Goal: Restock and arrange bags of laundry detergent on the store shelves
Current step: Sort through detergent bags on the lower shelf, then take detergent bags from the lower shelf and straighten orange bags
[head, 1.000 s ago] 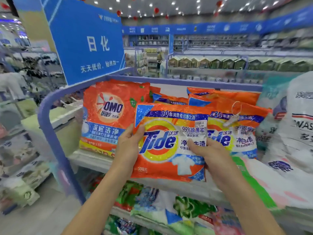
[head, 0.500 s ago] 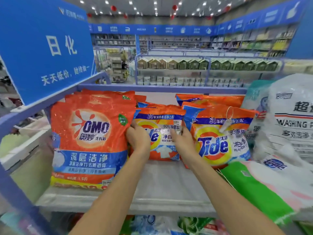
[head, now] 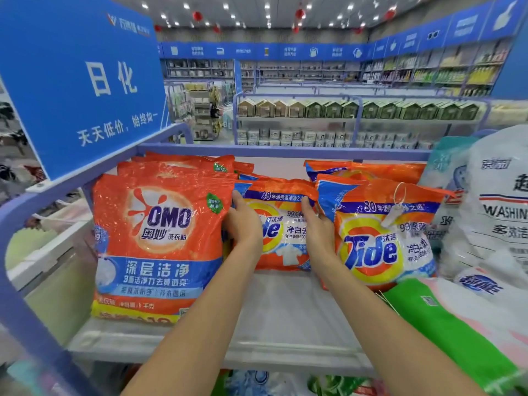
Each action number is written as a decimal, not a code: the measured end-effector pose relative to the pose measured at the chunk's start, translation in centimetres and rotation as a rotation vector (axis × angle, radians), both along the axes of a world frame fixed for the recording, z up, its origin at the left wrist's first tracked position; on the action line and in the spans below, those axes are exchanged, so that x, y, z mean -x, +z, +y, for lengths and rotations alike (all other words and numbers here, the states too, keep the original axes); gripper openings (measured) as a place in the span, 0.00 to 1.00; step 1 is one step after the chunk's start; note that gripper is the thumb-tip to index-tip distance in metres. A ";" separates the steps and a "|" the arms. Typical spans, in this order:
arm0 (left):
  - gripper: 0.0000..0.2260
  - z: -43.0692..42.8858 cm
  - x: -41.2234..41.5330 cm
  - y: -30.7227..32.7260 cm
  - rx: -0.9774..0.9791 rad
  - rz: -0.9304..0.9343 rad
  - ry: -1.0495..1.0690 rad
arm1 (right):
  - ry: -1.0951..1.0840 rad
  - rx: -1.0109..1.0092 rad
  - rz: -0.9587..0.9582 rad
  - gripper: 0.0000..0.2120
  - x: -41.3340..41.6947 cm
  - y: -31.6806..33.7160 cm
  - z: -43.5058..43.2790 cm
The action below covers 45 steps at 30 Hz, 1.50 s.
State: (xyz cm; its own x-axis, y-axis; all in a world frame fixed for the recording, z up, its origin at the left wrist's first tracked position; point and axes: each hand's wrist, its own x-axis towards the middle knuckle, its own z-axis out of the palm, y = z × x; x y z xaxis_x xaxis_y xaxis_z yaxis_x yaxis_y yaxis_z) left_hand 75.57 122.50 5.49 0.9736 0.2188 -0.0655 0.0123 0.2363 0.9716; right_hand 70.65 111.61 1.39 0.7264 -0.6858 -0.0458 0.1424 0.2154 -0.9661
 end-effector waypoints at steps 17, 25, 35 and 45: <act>0.28 1.0 -0.1 -4.4 -0.294 -0.216 -0.097 | -0.029 0.334 0.103 0.28 0.8 -1.9 0.3; 0.50 2.9 4.6 -7.0 -0.933 -0.061 -0.347 | -0.001 0.674 0.239 0.42 3.1 -4.6 1.1; 0.42 3.0 4.2 -6.6 -1.155 -0.181 -0.320 | 0.017 0.741 0.214 0.51 3.5 -3.8 1.3; 0.29 4.3 7.7 -7.8 -1.117 -0.295 -0.481 | 0.033 0.882 0.349 0.20 14.0 -2.1 1.3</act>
